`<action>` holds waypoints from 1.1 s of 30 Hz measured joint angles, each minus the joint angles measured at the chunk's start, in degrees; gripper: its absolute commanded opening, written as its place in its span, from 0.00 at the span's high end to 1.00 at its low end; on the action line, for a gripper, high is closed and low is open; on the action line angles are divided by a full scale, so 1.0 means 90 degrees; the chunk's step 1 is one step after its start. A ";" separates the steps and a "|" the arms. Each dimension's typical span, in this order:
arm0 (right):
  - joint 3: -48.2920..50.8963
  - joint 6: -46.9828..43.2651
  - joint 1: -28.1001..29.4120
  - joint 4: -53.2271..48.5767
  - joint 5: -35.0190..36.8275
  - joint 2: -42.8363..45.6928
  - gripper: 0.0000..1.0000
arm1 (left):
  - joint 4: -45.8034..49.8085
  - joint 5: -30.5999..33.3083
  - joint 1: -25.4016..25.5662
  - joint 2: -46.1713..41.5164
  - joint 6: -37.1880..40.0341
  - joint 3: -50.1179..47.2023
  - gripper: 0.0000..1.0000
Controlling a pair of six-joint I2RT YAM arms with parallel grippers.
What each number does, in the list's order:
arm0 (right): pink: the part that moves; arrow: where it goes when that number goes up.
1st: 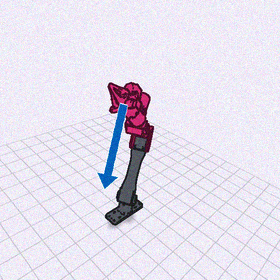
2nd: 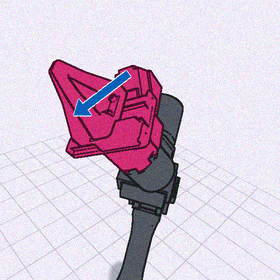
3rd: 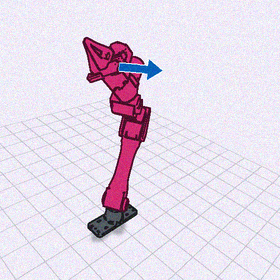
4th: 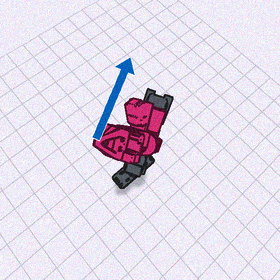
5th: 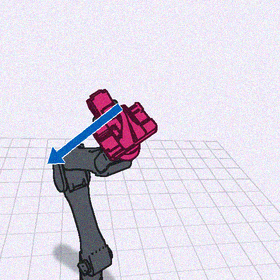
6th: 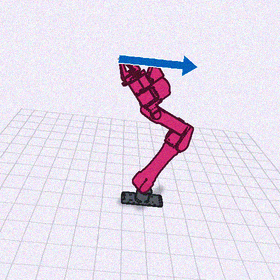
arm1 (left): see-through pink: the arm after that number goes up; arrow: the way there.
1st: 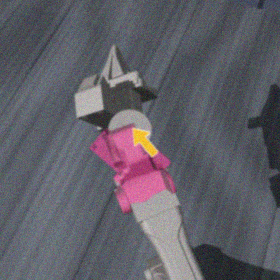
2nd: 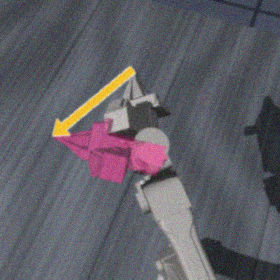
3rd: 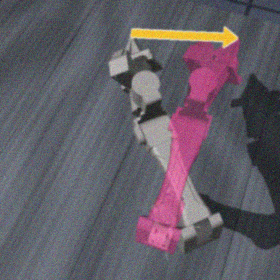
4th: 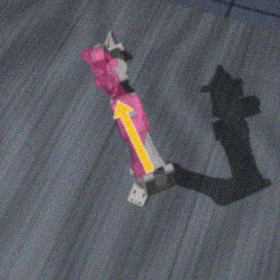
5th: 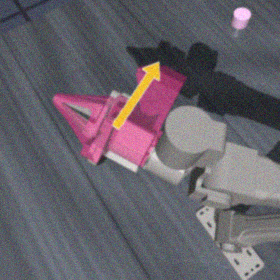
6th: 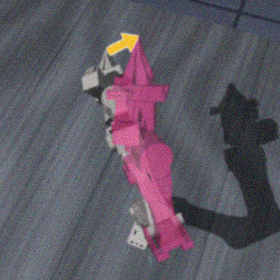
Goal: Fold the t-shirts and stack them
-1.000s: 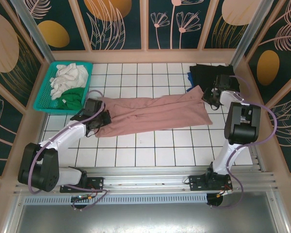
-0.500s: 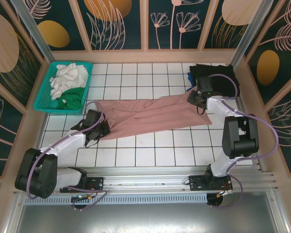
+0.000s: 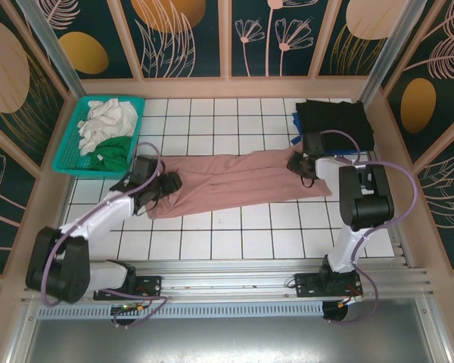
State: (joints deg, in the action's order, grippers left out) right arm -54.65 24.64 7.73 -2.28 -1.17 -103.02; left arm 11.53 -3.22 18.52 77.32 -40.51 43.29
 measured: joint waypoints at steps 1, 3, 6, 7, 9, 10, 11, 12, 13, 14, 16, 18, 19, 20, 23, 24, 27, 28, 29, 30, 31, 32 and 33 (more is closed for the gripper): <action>0.0177 0.0049 -0.0022 0.0046 0.0000 0.0109 0.63 | -0.0044 0.0075 -0.0012 0.0321 0.0066 0.0262 0.52; 0.0413 0.0158 -0.0053 0.0148 -0.0002 0.0289 0.63 | -0.0097 0.0131 -0.0017 0.0967 0.0194 0.0719 0.53; 0.0750 0.0306 -0.0063 0.0306 0.0002 0.0520 0.62 | -0.0151 0.0228 -0.0022 0.1681 0.0328 0.1064 0.52; 0.0867 0.0357 -0.0063 0.0340 0.0007 0.0617 0.61 | -0.0136 0.0260 -0.0022 0.1807 0.0376 0.1081 0.53; 0.1144 0.0491 -0.0063 0.0425 0.0017 0.0845 0.59 | -0.0044 0.0306 -0.0022 0.1943 0.0459 0.1081 0.57; 0.1297 0.0546 -0.0063 0.0435 0.0012 0.0993 0.58 | -0.0010 0.0323 -0.0022 0.1950 0.0503 0.1078 0.61; 0.1426 0.0612 -0.0063 0.0432 0.0015 0.1117 0.58 | 0.0010 0.0350 -0.0022 0.1938 0.0527 0.1071 0.66; 0.1545 0.0661 -0.0063 0.0427 0.0015 0.1241 0.58 | 0.0000 0.0369 -0.0022 0.1904 0.0568 0.1044 0.69; 0.1647 0.0692 -0.0063 0.0403 0.0019 0.1360 0.58 | -0.0010 0.0372 -0.0022 0.1829 0.0590 0.0969 0.75; 0.1710 0.0714 -0.0063 0.0338 0.0024 0.1455 0.58 | -0.0022 0.0372 -0.0022 0.1715 0.0607 0.0845 0.83; 0.1729 0.0760 -0.0063 0.0182 0.0087 0.1545 0.57 | -0.0017 0.0362 -0.0022 0.1438 0.0629 0.0551 0.95; 0.1724 0.0760 -0.0063 0.0078 0.0172 0.1574 0.56 | -0.0015 0.0345 -0.0022 0.1144 0.0627 0.0223 1.00; 0.1705 0.0758 -0.0063 0.0029 0.0202 0.1574 0.56 | 0.0005 0.0347 -0.0022 0.1005 0.0583 0.0073 1.00; 0.1651 0.0755 -0.0063 -0.0063 0.0250 0.1571 0.56 | 0.0029 0.0350 -0.0022 0.0872 0.0544 -0.0080 1.00; 0.1469 0.0712 -0.0100 -0.0253 0.0386 0.1528 0.55 | 0.0180 0.0386 -0.0022 0.0432 0.0474 -0.0449 1.00; 0.1416 0.0685 -0.0131 -0.0272 0.0401 0.1484 0.55 | 0.0233 0.0415 -0.0022 0.0272 0.0442 -0.0527 1.00; 0.1258 0.0644 -0.0316 -0.0277 0.0418 0.1258 0.55 | 0.0427 0.0520 -0.0022 -0.0345 0.0313 -0.0687 1.00; 0.1229 0.0636 -0.0381 -0.0272 0.0413 0.1183 0.55 | 0.0476 0.0561 -0.0022 -0.0573 0.0272 -0.0699 1.00; 0.1190 0.0636 -0.0430 -0.0272 0.0398 0.1141 0.55 | 0.0508 0.0593 -0.0022 -0.0763 0.0236 -0.0704 1.00; 0.1137 0.0636 -0.0483 -0.0270 0.0379 0.1110 0.55 | 0.0532 0.0612 -0.0022 -0.0918 0.0202 -0.0712 1.00; 0.1081 0.0636 -0.0554 -0.0270 0.0357 0.1059 0.55 | 0.0544 0.0629 -0.0022 -0.1090 0.0155 -0.0741 1.00; 0.1037 0.0636 -0.0636 -0.0257 0.0340 0.1008 0.55 | 0.0554 0.0629 -0.0022 -0.1226 0.0124 -0.0794 1.00; 0.1015 0.0639 -0.0697 -0.0245 0.0338 0.0988 0.55 | 0.0554 0.0629 -0.0022 -0.1331 0.0083 -0.0867 1.00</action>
State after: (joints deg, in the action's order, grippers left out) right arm -45.52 30.39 1.45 -4.49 1.87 -94.13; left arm 16.51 2.44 18.33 65.34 -39.77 35.48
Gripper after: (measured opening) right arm 0.448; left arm 0.047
